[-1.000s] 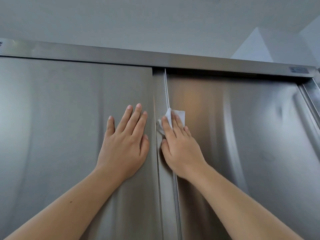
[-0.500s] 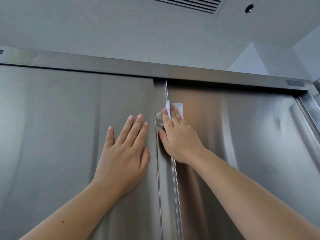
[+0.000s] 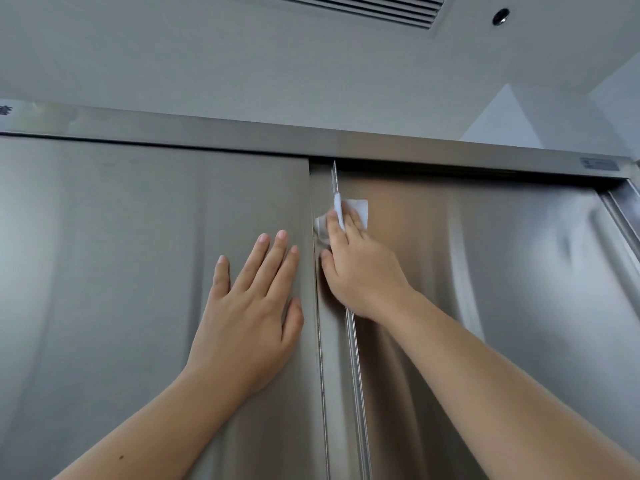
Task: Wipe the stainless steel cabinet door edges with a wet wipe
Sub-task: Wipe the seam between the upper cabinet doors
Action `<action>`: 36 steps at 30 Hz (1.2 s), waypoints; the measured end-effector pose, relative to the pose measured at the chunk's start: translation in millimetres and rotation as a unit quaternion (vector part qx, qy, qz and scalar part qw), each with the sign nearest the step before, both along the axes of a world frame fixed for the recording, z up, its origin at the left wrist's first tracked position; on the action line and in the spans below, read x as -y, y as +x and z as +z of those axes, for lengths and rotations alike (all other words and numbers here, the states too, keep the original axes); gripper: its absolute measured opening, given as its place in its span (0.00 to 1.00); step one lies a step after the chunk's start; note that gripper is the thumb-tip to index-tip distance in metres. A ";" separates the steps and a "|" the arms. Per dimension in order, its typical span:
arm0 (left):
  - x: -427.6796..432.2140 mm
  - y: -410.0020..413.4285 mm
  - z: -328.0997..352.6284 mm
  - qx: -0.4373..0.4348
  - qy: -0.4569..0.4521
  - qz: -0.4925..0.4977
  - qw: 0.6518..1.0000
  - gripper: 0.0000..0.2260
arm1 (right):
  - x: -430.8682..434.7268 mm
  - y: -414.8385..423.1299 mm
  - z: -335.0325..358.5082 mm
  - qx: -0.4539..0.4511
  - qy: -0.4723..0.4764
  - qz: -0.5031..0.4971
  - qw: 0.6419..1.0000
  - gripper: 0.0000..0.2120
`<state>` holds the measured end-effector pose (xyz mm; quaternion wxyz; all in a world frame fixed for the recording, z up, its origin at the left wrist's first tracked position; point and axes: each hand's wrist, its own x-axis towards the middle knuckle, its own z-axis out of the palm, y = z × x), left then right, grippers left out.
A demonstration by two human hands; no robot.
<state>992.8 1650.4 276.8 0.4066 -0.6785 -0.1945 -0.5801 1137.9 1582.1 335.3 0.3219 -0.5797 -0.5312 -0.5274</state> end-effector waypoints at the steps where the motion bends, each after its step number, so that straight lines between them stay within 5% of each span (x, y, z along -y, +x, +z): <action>1: 0.1 0.0 0.0 0.001 -0.001 0.000 1.000 0.26 | 0.9 0.6 -6.7 0.006 -0.003 -0.005 1.000 0.28; 12: -0.1 -0.6 0.1 -0.001 0.009 -0.002 1.000 0.26 | -9.1 -6.8 65.9 -0.043 0.004 -0.005 0.999 0.28; 21: 4.3 0.4 -3.9 0.001 -0.003 -0.009 1.000 0.26 | 2.1 -5.4 -74.5 0.010 0.026 0.021 0.999 0.26; 30: 4.7 7.1 -17.0 0.014 -0.014 0.003 1.000 0.26 | 1.1 -6.8 -22.3 -0.015 -0.028 -0.001 1.000 0.29; 36: 2.9 13.8 -55.9 0.016 -0.003 -0.004 1.000 0.26 | 0.8 -3.0 -122.2 -0.002 0.026 0.083 0.996 0.28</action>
